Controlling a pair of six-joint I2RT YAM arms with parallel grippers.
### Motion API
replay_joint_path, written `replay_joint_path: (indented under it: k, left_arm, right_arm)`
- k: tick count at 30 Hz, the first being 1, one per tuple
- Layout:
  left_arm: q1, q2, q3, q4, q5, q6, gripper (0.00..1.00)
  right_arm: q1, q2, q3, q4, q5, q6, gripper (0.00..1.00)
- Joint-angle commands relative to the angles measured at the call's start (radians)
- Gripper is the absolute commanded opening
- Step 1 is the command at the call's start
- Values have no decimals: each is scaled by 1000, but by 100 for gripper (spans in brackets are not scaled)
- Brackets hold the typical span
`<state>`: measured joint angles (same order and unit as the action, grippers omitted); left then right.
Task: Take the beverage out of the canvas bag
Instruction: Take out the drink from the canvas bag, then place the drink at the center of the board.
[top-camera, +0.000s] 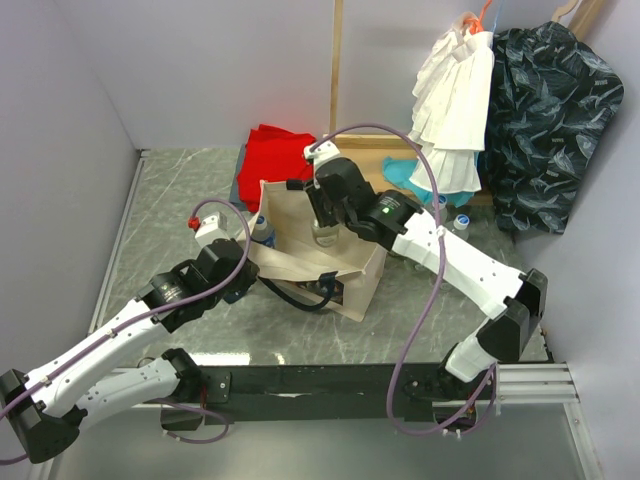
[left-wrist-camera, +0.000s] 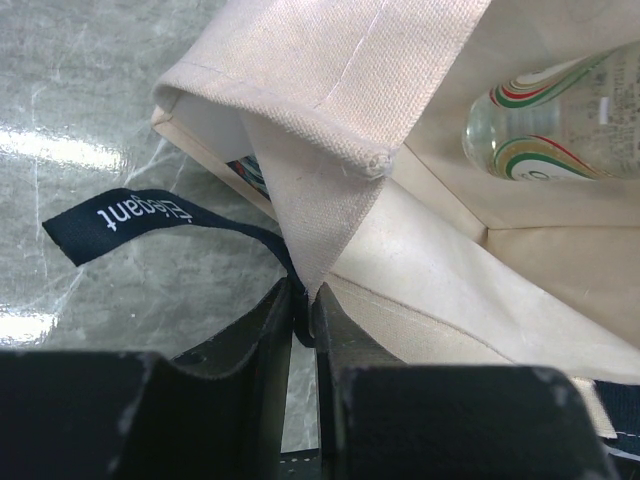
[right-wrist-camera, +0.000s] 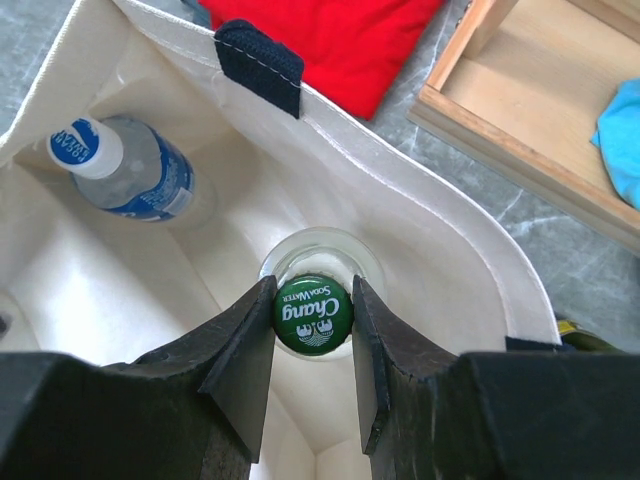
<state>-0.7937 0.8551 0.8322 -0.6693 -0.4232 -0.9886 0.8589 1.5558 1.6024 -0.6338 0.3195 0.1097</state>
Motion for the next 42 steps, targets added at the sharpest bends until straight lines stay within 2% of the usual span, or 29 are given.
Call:
replay_joint_path:
  k: [1,15,42]
  left_arm:
    - [-2,4,1,-3,9,19,19]
    - [-2,7,1,7,11,24,19]
    - [-2,30,8,25,23,33,18]
  right_arm:
    - [3,-98,91,86,16,-22,0]
    - [6,-151,126,52,20,-45,0]
    - [5,-290,171,6,130,-65,0]
